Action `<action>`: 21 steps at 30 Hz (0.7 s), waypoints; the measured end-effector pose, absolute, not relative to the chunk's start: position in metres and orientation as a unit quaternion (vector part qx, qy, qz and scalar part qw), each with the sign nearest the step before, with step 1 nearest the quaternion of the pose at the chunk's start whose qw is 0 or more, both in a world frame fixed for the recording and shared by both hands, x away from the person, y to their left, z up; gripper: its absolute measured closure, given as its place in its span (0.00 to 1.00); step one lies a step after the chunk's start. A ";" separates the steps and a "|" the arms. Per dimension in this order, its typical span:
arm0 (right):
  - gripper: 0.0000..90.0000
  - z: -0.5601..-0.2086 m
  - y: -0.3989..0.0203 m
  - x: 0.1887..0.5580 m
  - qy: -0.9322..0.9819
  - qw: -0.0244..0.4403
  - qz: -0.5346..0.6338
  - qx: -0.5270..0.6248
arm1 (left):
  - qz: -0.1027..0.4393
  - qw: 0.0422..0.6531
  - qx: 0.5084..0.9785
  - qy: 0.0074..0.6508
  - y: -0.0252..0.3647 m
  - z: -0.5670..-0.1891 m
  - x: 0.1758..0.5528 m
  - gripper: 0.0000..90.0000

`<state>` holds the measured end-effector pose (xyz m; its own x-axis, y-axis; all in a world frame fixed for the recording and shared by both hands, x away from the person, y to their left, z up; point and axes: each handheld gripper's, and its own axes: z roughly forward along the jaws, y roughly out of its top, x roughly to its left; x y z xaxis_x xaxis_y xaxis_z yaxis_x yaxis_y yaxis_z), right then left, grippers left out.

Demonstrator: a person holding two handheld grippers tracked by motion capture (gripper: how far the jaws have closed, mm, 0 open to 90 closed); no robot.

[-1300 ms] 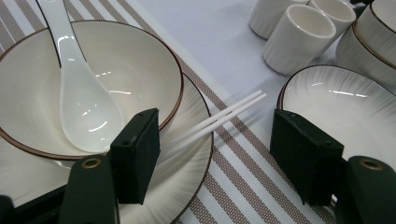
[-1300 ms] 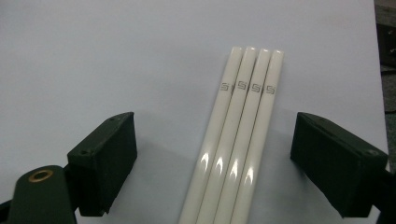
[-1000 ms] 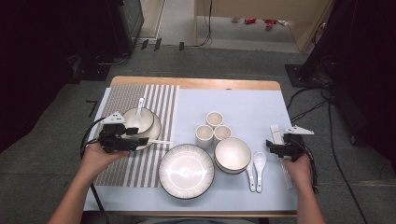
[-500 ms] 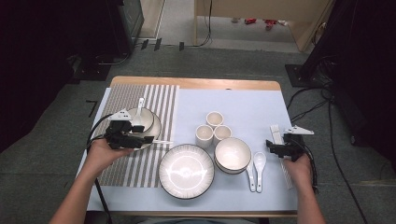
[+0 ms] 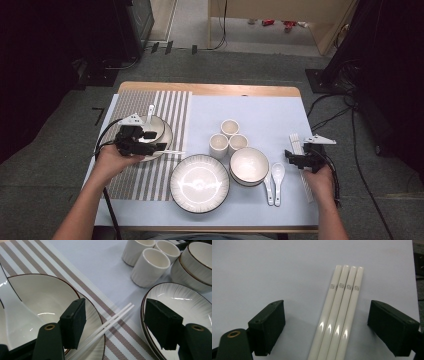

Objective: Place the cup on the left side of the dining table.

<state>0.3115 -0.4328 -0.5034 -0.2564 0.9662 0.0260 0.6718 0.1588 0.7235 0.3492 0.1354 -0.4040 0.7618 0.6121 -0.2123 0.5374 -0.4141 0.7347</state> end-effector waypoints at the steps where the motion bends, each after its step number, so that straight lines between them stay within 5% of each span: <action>1: 0.16 -0.503 -0.433 0.311 0.726 0.230 0.319 0.565 | 0.043 0.419 0.840 0.341 0.135 -0.404 0.350 0.38; 21: 0.16 -0.503 -0.433 0.312 0.725 0.230 0.319 0.565 | 0.038 0.427 0.841 0.329 0.124 -0.406 0.361 0.38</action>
